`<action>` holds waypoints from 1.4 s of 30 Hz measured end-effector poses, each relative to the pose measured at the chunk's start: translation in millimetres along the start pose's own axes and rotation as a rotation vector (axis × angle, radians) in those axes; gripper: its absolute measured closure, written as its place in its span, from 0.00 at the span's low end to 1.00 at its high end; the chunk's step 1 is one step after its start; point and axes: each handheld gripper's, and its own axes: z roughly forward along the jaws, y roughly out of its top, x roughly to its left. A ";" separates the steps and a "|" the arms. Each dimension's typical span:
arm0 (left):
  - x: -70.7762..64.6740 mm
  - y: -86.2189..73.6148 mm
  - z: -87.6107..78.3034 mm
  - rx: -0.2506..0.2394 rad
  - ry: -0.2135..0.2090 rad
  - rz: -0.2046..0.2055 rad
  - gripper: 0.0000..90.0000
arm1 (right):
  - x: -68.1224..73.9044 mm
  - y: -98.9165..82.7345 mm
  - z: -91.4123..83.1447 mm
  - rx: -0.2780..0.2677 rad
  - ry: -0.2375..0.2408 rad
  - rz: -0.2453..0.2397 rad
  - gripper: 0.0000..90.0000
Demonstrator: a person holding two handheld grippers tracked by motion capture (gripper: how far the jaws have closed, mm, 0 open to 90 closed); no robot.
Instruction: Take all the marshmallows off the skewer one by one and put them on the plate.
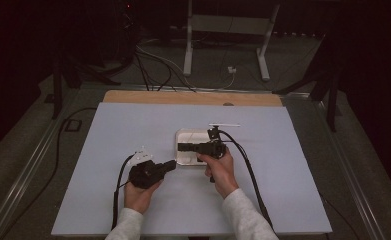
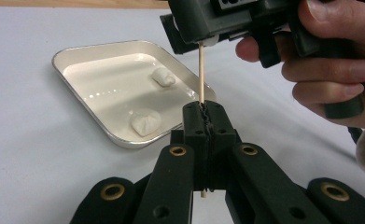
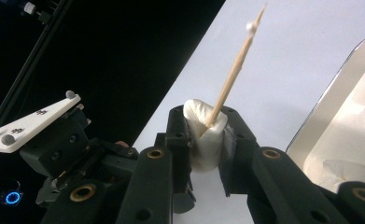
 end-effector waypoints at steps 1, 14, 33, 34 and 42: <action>0.1 0.0 0.1 -0.001 -0.004 -0.001 1.00 | 0.0 0.2 -0.5 -0.001 0.002 0.001 0.85; -1.5 -0.6 1.0 0.033 0.001 0.036 1.00 | -3.6 5.9 -11.0 -0.015 -0.023 0.013 0.85; -0.5 -1.3 -1.5 0.074 -0.015 0.084 1.00 | -11.1 12.7 -24.3 -0.039 -0.026 0.037 0.88; -0.5 -1.4 -1.4 0.076 -0.014 0.087 1.00 | -11.7 13.0 -24.9 -0.042 -0.027 0.037 0.89; 1.3 -1.7 -3.0 0.097 -0.018 0.100 1.00 | -14.3 15.1 -27.9 -0.043 -0.034 0.031 0.92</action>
